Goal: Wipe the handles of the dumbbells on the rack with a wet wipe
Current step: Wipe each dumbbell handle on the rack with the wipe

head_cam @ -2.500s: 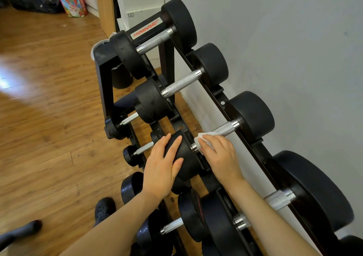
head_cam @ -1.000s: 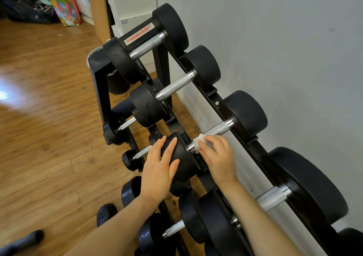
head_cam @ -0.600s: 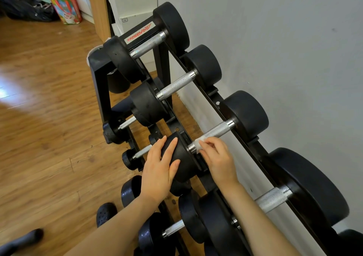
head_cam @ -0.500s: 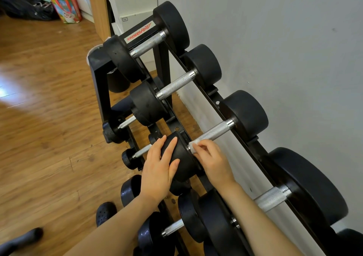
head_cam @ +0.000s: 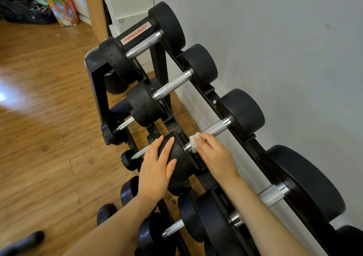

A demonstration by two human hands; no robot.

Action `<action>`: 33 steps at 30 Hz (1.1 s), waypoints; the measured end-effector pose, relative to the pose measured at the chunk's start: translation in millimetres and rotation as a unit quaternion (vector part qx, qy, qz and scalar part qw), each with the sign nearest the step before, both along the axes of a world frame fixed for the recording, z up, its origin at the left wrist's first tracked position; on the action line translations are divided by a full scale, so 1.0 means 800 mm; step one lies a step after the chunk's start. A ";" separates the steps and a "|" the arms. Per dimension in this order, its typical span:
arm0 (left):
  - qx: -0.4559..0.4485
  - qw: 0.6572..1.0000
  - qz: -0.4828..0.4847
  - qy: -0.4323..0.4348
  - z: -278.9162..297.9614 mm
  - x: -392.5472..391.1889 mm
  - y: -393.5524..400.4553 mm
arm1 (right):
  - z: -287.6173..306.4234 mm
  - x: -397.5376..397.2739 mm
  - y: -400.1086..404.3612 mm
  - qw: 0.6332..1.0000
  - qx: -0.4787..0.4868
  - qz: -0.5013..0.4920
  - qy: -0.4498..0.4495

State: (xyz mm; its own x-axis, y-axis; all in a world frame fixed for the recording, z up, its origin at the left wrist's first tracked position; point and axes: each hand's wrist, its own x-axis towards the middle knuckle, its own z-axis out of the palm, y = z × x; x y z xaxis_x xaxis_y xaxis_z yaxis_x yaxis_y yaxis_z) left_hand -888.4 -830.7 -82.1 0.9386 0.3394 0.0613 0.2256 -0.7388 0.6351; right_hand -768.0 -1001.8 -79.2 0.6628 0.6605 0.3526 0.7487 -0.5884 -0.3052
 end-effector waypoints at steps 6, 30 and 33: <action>0.000 1.000 0.000 -0.004 -0.001 -0.001 0.000 | 0.017 0.015 -0.004 0.995 0.037 -0.088 0.027; 0.009 1.000 -0.002 0.022 0.003 -0.002 0.001 | 0.008 0.018 0.000 0.991 0.075 -0.107 -0.025; 0.014 0.999 -0.006 0.042 0.014 -0.002 0.001 | 0.012 0.008 0.000 0.992 0.071 -0.100 -0.026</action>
State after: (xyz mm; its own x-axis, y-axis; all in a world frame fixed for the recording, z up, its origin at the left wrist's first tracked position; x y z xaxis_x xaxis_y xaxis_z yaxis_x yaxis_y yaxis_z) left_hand -890.0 -829.9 -71.2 0.9447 0.3278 -0.0095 0.2691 -0.7585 0.5935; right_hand -761.9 -1001.8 -69.5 0.7543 0.4587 0.4697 0.6380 -0.6809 -0.3596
